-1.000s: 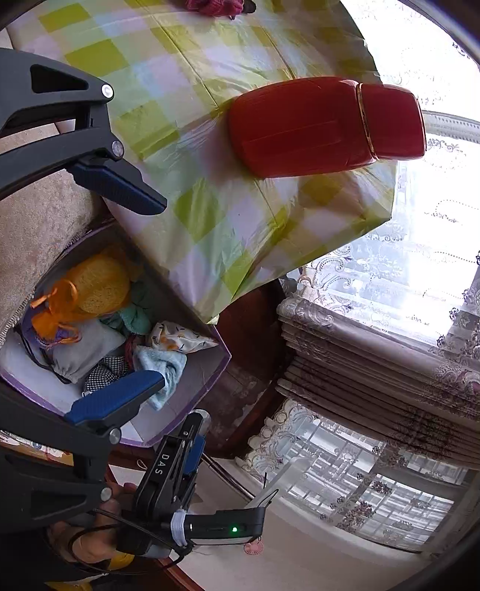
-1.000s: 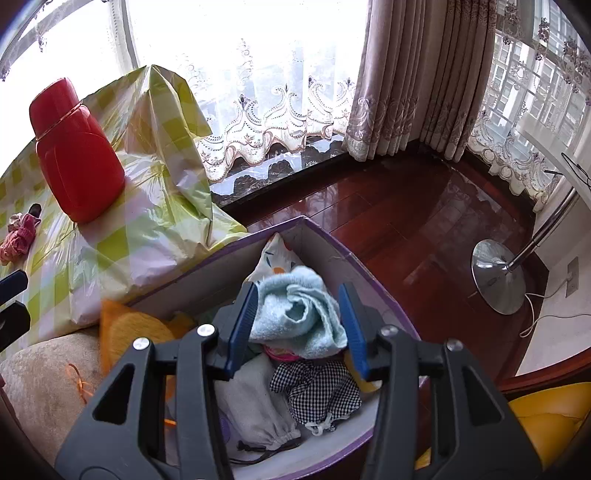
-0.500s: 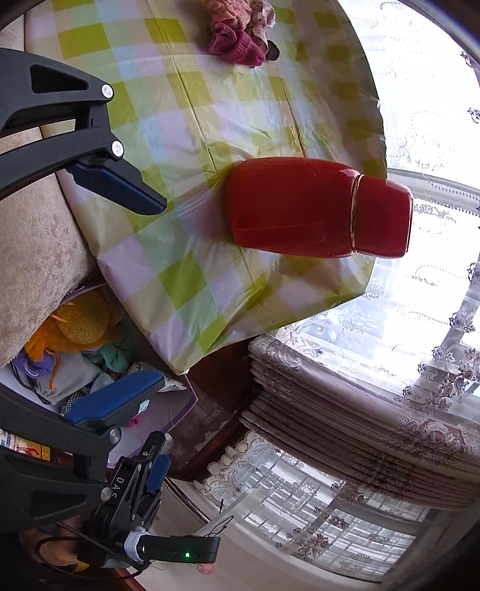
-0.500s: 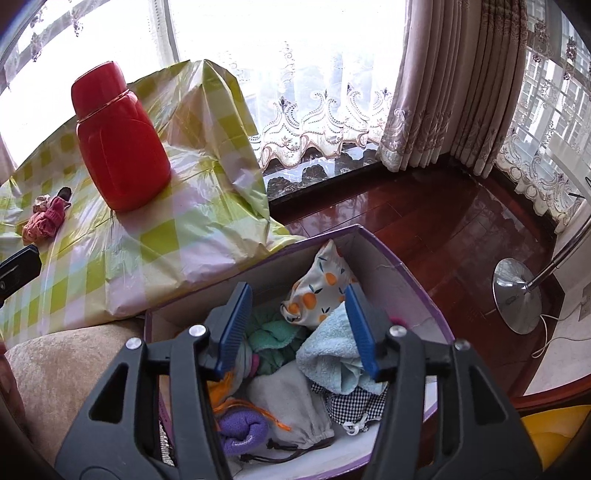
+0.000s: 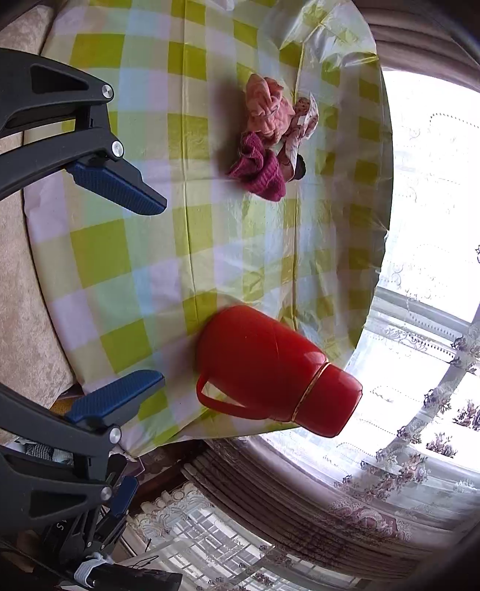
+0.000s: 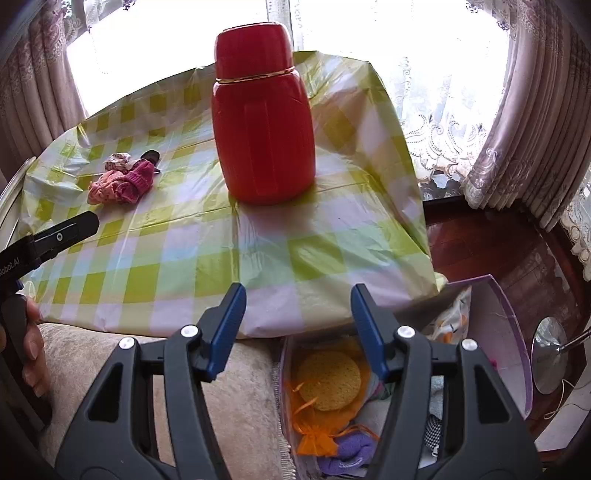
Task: Organize soft objects
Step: 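Move both grippers back toward the pink items left on the tablecloth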
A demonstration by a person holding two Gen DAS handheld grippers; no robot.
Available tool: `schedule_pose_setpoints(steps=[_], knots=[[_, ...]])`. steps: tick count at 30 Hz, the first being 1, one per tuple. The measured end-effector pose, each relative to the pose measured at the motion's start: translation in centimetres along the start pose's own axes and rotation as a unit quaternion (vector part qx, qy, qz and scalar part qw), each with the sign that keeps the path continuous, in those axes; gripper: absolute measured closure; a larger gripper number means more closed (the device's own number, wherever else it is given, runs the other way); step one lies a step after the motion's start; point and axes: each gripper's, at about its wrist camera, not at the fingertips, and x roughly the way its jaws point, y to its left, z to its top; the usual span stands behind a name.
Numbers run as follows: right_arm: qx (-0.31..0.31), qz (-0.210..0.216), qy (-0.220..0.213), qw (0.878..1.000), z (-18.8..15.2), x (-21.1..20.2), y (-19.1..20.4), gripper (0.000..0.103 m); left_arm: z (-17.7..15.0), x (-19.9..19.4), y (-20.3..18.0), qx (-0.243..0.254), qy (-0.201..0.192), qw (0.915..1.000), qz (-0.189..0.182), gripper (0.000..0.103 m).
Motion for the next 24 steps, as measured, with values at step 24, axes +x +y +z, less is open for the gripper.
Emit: schedule_pose_setpoints(steps=[24], knots=[[-0.102, 0.098, -0.044, 0.989, 12.3, 8.9, 18.1, 0.030, 11.3, 0.9, 20.2, -0.142, -0.080, 0.9817, 0.099, 0.017]])
